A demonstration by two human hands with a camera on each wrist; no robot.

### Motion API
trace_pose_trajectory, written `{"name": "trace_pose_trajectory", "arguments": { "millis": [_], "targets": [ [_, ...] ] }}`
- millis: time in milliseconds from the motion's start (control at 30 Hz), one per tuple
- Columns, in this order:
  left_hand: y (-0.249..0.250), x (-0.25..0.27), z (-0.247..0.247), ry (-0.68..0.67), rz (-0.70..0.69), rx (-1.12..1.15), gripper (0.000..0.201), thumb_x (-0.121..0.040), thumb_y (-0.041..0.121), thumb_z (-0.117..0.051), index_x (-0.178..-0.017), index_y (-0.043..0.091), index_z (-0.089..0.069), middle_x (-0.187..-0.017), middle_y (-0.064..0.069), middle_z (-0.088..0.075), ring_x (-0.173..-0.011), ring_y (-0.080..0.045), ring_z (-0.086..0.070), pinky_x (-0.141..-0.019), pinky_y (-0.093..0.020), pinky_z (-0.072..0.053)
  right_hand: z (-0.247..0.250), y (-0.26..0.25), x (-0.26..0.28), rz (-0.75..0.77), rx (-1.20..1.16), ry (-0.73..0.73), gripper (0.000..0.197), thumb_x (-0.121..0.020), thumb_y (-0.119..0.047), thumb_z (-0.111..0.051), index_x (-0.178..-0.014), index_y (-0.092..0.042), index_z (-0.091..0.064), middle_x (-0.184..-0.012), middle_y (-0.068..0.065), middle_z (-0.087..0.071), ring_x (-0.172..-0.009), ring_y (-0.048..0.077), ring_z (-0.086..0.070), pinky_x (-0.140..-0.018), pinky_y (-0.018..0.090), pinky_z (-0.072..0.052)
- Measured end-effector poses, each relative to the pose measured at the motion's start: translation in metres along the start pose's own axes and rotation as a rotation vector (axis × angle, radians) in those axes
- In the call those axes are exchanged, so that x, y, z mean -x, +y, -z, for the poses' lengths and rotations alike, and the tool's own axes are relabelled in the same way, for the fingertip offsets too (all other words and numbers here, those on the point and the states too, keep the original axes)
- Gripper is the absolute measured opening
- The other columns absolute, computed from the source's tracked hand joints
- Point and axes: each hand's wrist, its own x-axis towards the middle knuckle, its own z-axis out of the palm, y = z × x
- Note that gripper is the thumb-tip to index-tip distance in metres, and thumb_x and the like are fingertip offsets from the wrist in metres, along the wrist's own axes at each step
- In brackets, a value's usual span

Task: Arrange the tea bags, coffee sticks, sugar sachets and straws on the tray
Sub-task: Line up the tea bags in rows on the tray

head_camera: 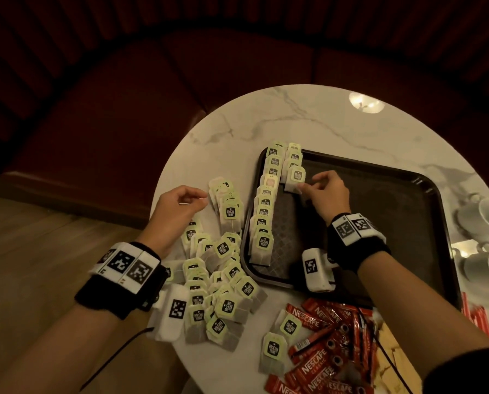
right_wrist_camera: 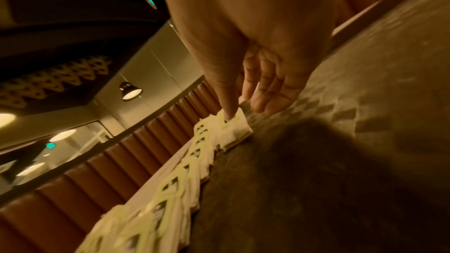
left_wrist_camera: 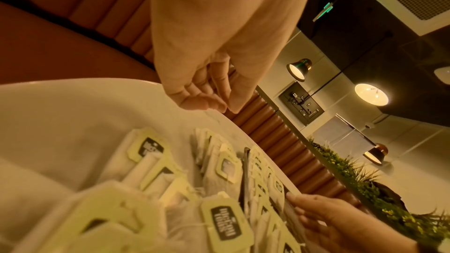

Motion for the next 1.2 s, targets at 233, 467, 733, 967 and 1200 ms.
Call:
{"name": "trace_pose_trajectory", "arguments": {
  "millis": [233, 467, 733, 967, 1200],
  "targets": [
    [-0.003, -0.004, -0.01, -0.102, 0.082, -0.074, 0.021, -0.087, 0.01, -0.068, -0.107, 0.011, -0.062, -0.086, 0.0, -0.059, -0.083, -0.016, -0.056, -0.071, -0.027, -0.044, -0.011, -0.036, 0.042, 0.306, 0.049, -0.229, 0.015, -0.09, -0.025, -0.07, -0.102, -0.018, -0.064, -0.091, -0.006, -0.061, -0.08, 0.003, -0.056, -0.068, 0.012, -0.044],
    [-0.005, -0.023, -0.028, -0.122, 0.076, -0.372, 0.071, -0.073, 0.018, -0.083, -0.133, 0.011, -0.046, -0.124, -0.015, -0.051, -0.109, -0.03, -0.057, -0.093, -0.04, -0.049, -0.057, -0.078, 0.05, 0.48, 0.374, -0.556, 0.051, -0.081, -0.022, -0.079, -0.126, -0.015, -0.057, -0.115, 0.004, -0.061, -0.102, 0.017, -0.056, -0.084, 0.023, -0.049],
    [-0.009, -0.033, -0.037, -0.199, 0.095, -0.512, 0.074, -0.072, 0.022, -0.083, -0.132, 0.008, -0.041, -0.128, -0.013, -0.036, -0.114, -0.024, -0.045, -0.084, -0.022, -0.032, -0.086, -0.097, 0.036, 0.494, 0.735, -0.73, 0.088, -0.08, -0.019, -0.078, -0.151, -0.01, -0.027, -0.143, 0.016, -0.039, -0.131, 0.031, -0.043, -0.1, 0.031, -0.038],
    [-0.014, -0.043, -0.041, -0.199, 0.106, -0.541, 0.074, -0.07, 0.021, -0.084, -0.129, 0.006, -0.042, -0.128, -0.014, -0.037, -0.1, -0.011, -0.03, -0.083, -0.019, -0.032, -0.094, -0.107, 0.027, 0.514, 0.805, -0.83, 0.102, -0.077, -0.015, -0.082, -0.155, -0.008, -0.016, -0.155, 0.012, -0.029, -0.141, 0.027, -0.034, -0.107, 0.027, -0.031],
    [-0.01, -0.044, -0.039, -0.214, 0.136, -0.512, 0.083, -0.068, 0.014, -0.086, -0.135, 0.007, -0.038, -0.131, -0.012, -0.03, -0.115, -0.025, -0.044, -0.085, -0.02, -0.033, -0.097, -0.111, 0.027, 0.535, 0.854, -0.851, 0.083, -0.077, -0.016, -0.082, -0.145, -0.006, -0.036, -0.14, 0.014, -0.044, -0.128, 0.029, -0.045, -0.095, 0.027, -0.037]
  ]
}}
